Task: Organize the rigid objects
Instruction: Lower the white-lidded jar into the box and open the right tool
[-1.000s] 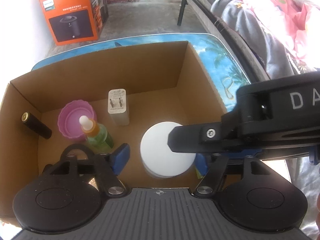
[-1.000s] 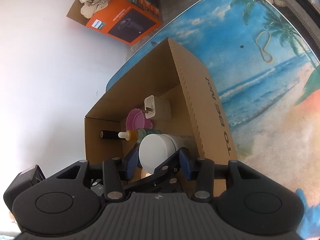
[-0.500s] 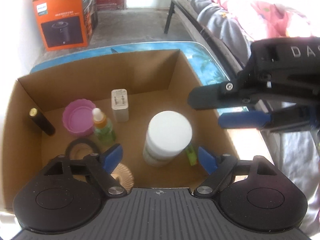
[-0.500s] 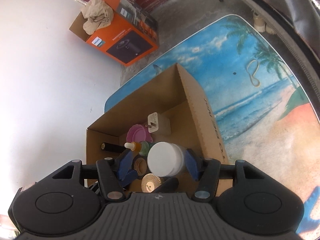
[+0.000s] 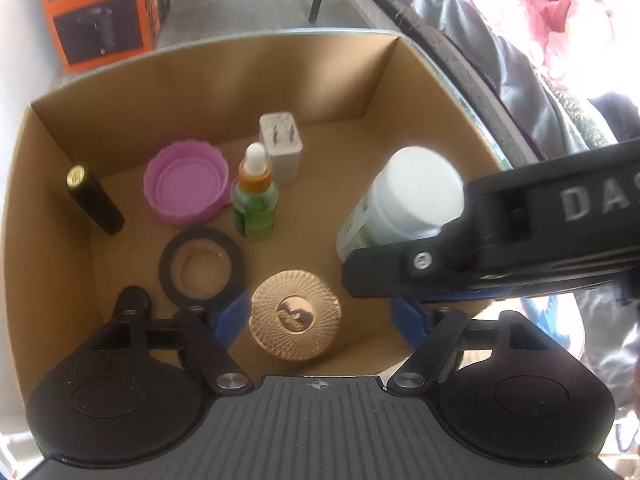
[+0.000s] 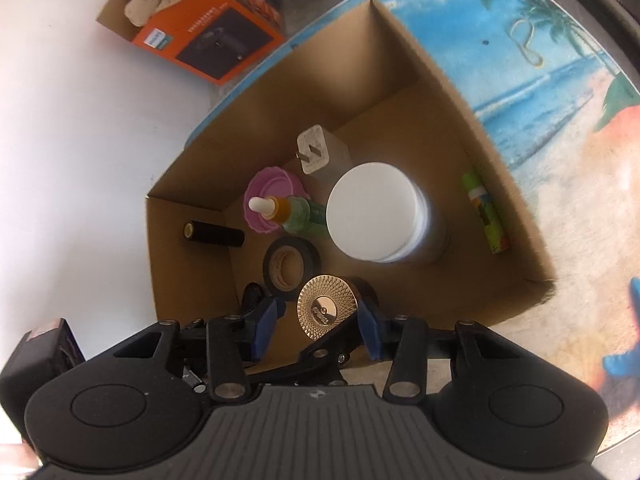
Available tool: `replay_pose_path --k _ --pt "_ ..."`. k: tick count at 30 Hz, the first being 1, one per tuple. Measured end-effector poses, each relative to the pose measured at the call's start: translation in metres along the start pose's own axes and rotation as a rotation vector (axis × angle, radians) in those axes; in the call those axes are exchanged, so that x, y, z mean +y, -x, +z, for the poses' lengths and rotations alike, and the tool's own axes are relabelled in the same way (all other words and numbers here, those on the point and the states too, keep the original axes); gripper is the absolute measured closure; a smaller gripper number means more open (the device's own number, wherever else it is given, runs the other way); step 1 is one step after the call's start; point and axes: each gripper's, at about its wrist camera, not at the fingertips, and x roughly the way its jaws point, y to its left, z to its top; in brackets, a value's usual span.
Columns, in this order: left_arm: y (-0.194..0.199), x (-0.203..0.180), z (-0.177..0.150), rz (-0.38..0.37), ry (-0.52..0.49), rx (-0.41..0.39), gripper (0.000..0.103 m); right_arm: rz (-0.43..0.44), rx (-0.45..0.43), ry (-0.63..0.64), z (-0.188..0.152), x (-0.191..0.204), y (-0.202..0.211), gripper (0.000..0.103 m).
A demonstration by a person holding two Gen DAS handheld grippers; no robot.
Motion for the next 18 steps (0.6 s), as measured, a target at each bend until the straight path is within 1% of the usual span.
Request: replay_pose_path --k 4,7,13,15,16,18 --pt "-0.006 0.012 0.001 -0.069 0.048 0.031 0.027 -0.062 -0.004 0.025 0.003 0.008 -0.012 0.056" --pt "-0.010 0.019 0.000 -0.124 0.083 0.056 0.027 -0.058 0.017 0.025 0.007 0.009 -0.019 0.056" --pt "-0.009 0.018 0.002 -0.152 0.057 0.068 0.025 -0.079 0.061 0.051 0.009 0.015 -0.032 0.056" --pt "-0.010 0.018 0.004 -0.183 0.065 0.074 0.026 -0.079 0.080 0.058 0.011 0.016 -0.037 0.056" --pt "-0.011 0.018 0.004 -0.205 0.082 0.083 0.028 -0.081 0.086 0.064 0.011 0.017 -0.038 0.056" --pt "-0.012 0.018 0.004 -0.213 0.090 0.088 0.029 -0.092 0.086 0.083 0.013 0.019 -0.038 0.056"
